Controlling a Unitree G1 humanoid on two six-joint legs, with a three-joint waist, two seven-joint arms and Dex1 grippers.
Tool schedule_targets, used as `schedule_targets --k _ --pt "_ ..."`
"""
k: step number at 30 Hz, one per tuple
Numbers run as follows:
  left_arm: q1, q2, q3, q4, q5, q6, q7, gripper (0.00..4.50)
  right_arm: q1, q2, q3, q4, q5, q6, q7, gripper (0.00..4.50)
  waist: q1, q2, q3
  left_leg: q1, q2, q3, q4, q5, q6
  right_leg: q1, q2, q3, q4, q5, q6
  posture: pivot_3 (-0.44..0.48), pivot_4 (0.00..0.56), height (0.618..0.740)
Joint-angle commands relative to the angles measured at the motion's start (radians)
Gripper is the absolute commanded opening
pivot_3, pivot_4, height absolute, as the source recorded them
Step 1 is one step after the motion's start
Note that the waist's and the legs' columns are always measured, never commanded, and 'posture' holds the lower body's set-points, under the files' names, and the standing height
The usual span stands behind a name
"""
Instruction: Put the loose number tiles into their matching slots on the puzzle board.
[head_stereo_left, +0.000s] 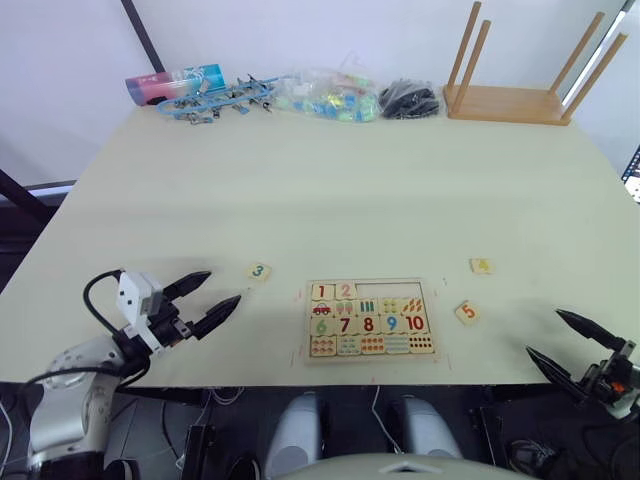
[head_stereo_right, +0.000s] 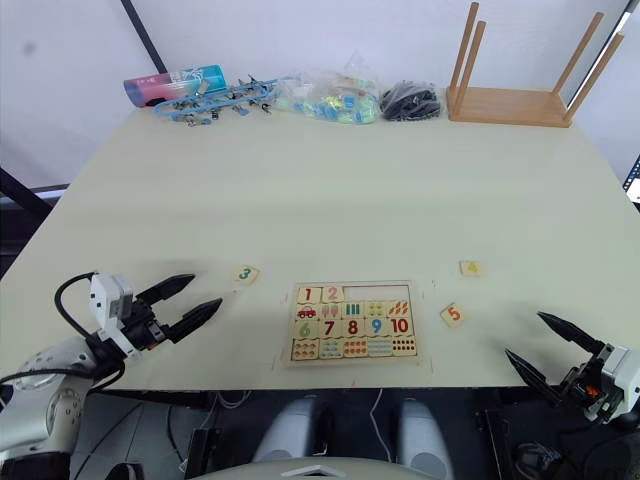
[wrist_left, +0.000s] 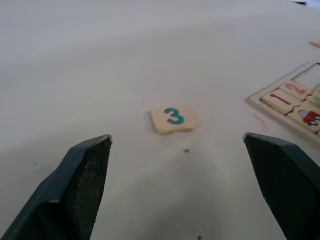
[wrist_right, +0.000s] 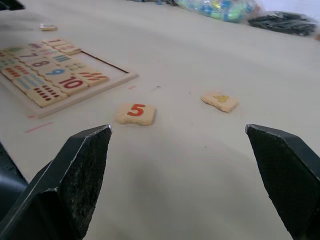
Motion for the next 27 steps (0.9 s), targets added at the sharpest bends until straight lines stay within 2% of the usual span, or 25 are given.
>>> schedule_targets --k 1,12,27 --pt "0.053 -0.021 0.036 -0.077 -0.013 -0.028 0.047 4.47 0.028 0.006 -0.044 -0.015 0.01 -0.018 -0.028 4.5 0.0 0.0 0.0 0.0 0.0 0.0 0.0 0.0 0.0 0.0 0.0 0.0 0.0 0.0 0.0 0.0 0.15 0.737" --pt "0.18 -0.068 0.016 -0.178 -0.014 -0.038 0.112 4.47 0.058 0.024 -0.057 -0.006 0.025 -0.026 -0.047 4.5 0.0 0.0 -0.001 -0.001 0.0 -0.001 -0.002 0.0 0.0 0.0 -0.004 0.002 -0.003 -0.001 -0.002 0.0 0.15 0.737" --pt "0.162 -0.051 -0.009 -0.144 0.008 -0.07 0.11 4.47 0.057 0.023 -0.05 -0.053 0.041 0.006 -0.049 4.5 -0.001 0.0 -0.001 0.0 0.0 0.0 -0.005 0.0 0.0 0.0 -0.011 -0.005 -0.005 -0.001 -0.002 0.0 0.15 0.737"
